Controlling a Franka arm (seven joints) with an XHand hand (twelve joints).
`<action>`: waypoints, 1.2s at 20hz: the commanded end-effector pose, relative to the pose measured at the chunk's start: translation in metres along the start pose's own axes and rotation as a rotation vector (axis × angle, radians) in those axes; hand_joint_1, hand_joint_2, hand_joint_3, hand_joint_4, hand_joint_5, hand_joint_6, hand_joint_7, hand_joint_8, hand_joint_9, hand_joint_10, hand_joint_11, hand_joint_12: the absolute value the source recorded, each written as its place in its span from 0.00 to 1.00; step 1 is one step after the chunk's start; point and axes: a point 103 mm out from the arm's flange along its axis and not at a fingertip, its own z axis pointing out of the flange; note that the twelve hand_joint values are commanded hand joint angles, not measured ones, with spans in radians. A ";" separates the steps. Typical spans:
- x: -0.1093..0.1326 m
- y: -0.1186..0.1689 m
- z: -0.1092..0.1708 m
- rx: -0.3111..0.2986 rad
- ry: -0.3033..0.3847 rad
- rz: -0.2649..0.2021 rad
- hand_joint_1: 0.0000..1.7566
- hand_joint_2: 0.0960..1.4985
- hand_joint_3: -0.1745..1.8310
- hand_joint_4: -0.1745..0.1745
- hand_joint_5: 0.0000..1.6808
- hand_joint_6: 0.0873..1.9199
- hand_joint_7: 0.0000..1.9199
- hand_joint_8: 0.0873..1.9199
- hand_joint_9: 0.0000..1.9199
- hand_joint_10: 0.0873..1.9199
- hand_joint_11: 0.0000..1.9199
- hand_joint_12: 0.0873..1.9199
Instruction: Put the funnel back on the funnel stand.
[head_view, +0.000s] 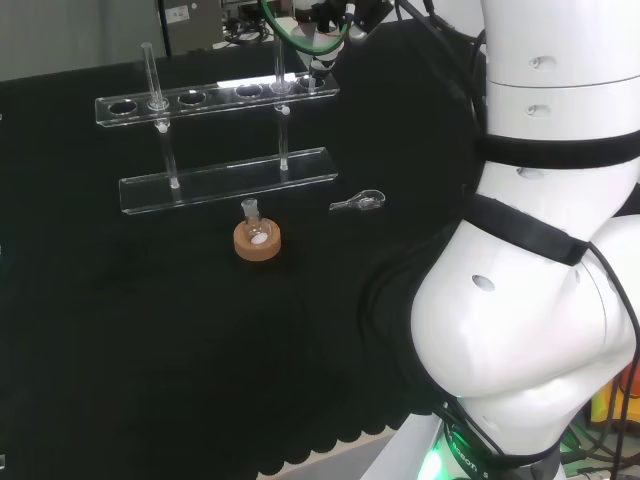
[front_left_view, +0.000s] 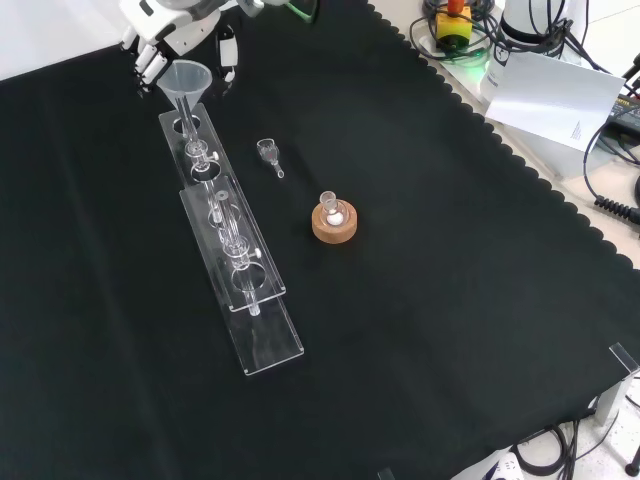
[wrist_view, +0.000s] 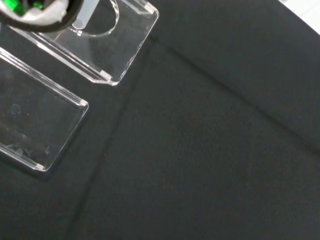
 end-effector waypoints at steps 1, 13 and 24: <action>0.000 0.002 0.006 0.019 -0.005 0.004 0.49 0.49 0.41 0.57 0.44 0.47 0.38 0.34 0.49 0.21 0.31 0.61; 0.001 0.002 0.012 0.056 0.018 0.004 0.43 0.40 0.41 0.37 0.19 0.12 0.19 0.34 0.33 0.28 0.21 0.66; -0.003 -0.007 0.009 0.060 0.020 0.031 0.42 0.38 0.39 0.37 0.16 0.00 0.11 0.32 0.26 0.30 0.17 0.68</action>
